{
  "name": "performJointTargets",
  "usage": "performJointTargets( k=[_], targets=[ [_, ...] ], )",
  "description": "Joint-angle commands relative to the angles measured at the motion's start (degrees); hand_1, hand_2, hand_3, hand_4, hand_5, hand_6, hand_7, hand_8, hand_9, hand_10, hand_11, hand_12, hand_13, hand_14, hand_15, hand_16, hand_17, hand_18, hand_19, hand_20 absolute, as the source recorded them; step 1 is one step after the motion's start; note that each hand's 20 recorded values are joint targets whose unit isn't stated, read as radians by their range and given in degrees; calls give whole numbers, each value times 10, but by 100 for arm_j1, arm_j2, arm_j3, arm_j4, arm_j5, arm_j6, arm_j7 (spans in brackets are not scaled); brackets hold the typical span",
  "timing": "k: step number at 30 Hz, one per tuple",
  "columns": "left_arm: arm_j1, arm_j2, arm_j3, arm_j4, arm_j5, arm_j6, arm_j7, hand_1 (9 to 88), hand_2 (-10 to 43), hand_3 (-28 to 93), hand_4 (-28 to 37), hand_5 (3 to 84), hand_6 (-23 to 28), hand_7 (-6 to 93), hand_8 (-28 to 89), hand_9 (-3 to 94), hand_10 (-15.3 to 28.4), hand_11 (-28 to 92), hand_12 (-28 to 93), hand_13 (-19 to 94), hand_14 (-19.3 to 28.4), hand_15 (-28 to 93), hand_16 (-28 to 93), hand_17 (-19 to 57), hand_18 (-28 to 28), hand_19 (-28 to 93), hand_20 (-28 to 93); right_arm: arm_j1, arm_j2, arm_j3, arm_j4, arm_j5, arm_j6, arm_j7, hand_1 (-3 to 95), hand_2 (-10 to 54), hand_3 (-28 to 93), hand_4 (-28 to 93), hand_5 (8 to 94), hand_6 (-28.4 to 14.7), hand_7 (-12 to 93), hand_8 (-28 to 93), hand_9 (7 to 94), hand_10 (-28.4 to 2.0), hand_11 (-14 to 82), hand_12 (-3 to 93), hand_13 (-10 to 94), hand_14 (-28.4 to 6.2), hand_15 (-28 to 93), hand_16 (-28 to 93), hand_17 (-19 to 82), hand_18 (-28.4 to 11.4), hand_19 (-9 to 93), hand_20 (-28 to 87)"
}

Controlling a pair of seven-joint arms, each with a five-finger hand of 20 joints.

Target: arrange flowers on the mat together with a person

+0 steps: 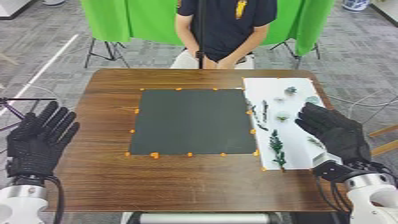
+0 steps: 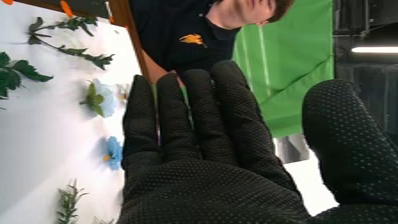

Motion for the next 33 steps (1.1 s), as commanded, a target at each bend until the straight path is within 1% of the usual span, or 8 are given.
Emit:
performJointTargets(
  k=[1,17,19,21,24,27,29,33],
  targets=[
    [79,-40,-33,-10,-44,-21,-39,276,105,735,-283,419,87,53,-77,361,143,130,82,281,125,168,-42,-15,124,239,123,-64,-9,-26,-28,19,22,-1,183,157,833,-238,514,-87,110,-119,427,-159,106,73,308,-127,192,31,125,-126,382,71],
    [42,-21,-23,-1,-48,21,-59,275,107,735,-283,421,88,54,-77,363,145,131,82,284,126,170,-40,-17,127,245,126,-114,31,16,-33,58,-1,-71,183,157,833,-238,515,-86,111,-119,430,-158,105,73,315,-130,190,37,123,-132,386,75],
    [54,-18,-32,-19,-50,41,-53,275,107,735,-283,421,88,55,-77,363,145,132,82,284,126,170,-40,-17,127,245,126,-119,38,7,-35,47,36,-119,184,157,832,-238,515,-85,112,-119,431,-158,106,73,317,-128,190,38,124,-132,385,74],
    [53,-15,-38,-52,-50,93,-63,275,108,735,-283,421,88,55,-77,364,145,132,83,285,127,172,-39,-17,127,246,126,-112,58,-6,-35,30,82,-181,186,157,830,-239,522,-77,116,-119,445,-148,107,72,332,-113,189,32,139,-115,375,68],
    [106,-27,-41,-75,-47,76,-10,275,110,734,-283,425,90,57,-76,371,147,138,84,298,132,187,-34,-17,128,249,127,-96,60,-5,-26,23,59,-210,189,158,829,-238,547,-64,127,-124,470,-138,112,70,346,-104,197,17,159,-100,361,62],
    [148,-52,-35,-99,-81,130,22,275,110,734,-283,427,90,57,-77,379,148,141,86,306,135,195,-34,-19,130,254,129,-103,7,16,-35,25,26,-149,191,159,827,-238,557,-61,128,-128,480,-138,113,68,352,-102,202,6,166,-96,359,59],
    [133,-55,-35,-85,-74,113,0,275,111,734,-283,427,89,58,-77,382,147,142,86,308,135,197,-35,-19,130,255,129,-123,-6,19,-48,25,28,-141,190,159,828,-237,558,-61,129,-128,481,-139,113,68,351,-105,206,2,166,-97,361,59],
    [114,-50,-21,-84,-121,186,36,275,112,734,-283,428,89,60,-77,383,148,143,87,309,137,200,-36,-20,131,258,129,-121,-18,33,-45,28,-7,-103,190,160,829,-237,556,-63,128,-128,479,-142,114,69,348,-113,212,1,160,-104,365,60]
  ],
)
